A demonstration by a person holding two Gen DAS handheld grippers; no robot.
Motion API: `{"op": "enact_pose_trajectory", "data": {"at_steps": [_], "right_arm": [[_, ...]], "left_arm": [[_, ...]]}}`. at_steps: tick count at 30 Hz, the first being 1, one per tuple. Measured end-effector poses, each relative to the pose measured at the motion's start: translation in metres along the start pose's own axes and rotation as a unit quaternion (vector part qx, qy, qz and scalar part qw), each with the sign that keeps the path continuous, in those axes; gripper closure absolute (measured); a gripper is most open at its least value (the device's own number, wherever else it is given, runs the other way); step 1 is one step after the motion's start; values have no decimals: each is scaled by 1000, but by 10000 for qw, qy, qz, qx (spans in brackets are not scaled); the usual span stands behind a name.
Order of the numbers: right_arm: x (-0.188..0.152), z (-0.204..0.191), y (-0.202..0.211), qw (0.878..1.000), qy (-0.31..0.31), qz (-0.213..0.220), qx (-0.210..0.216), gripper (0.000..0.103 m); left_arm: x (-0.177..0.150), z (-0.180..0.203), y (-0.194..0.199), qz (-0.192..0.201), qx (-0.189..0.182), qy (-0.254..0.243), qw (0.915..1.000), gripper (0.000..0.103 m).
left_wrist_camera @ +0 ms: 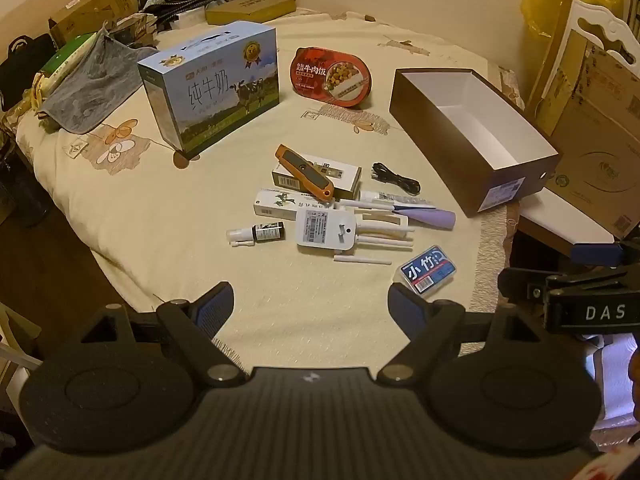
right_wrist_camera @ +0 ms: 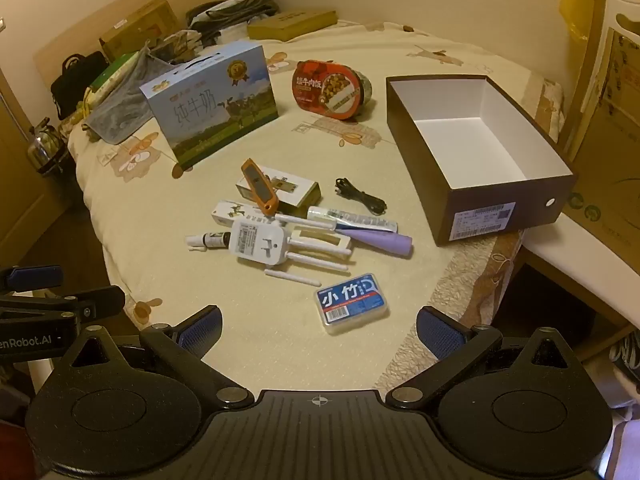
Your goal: Organize rigid objects
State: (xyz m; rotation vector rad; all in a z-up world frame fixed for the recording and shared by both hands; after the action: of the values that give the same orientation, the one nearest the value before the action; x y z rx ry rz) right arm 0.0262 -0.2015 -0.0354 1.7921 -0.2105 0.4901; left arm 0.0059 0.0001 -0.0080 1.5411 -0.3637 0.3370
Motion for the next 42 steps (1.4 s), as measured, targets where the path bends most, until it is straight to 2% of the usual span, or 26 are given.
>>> {"op": "enact_pose_trajectory", "data": {"at_steps": [42], "right_arm": [[1,0,-3,10000,6,3,-4,2]], "left_arm": [[0,0,0,-8,21,-8,10000,21]]}}
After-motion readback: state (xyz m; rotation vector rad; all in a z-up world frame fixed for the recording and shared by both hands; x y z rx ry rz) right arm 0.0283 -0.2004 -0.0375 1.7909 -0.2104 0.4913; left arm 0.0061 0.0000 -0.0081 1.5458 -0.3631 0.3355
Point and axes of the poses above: each gripper's, at about its wrist camera, not at the fingertips, and y roughly against the way its jaws point, z to its right, x to its top, the point moved 1 cm from there along -y, roughly the way its jaws point, and after that the axes turned 10 degrees about -z, right-handed, at the moved point
